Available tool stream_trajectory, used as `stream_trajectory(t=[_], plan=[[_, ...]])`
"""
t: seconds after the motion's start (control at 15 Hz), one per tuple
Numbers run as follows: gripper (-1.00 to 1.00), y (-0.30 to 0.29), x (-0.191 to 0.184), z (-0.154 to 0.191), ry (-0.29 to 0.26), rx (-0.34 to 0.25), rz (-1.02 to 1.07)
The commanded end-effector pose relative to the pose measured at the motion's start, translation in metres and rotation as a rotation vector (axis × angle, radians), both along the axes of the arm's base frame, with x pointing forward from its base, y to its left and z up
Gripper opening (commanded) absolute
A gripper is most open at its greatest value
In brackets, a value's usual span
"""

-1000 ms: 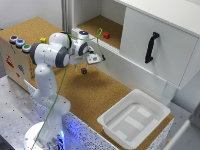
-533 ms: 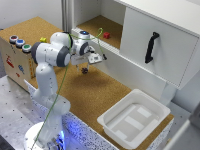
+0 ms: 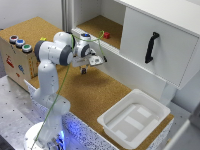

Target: Grasp the purple block

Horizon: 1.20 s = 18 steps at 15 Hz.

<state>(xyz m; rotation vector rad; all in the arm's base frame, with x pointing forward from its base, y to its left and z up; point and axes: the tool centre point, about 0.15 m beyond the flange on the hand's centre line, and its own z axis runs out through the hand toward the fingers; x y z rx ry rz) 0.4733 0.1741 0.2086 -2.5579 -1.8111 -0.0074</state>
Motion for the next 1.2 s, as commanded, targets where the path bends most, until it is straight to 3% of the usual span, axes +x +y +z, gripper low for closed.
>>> stream_trajectory(t=[0.0, 0.2, 0.53, 0.6, 0.93, 1.13], plan=[[-1.00, -0.006, 0.011, 0.046, -0.033, -0.046, -0.065], [-1.00, 0.001, 0.001, 0.098, -0.069, -0.037, -0.066], [-1.00, 0.060, -0.018, 0.187, -0.140, -0.038, 0.074], [-1.00, 0.074, -0.023, 0.200, -0.128, -0.030, 0.120], [-1.00, 0.146, -0.047, 0.243, -0.111, -0.025, 0.309], [-1.00, 0.180, -0.061, 0.265, -0.132, -0.008, 0.375]])
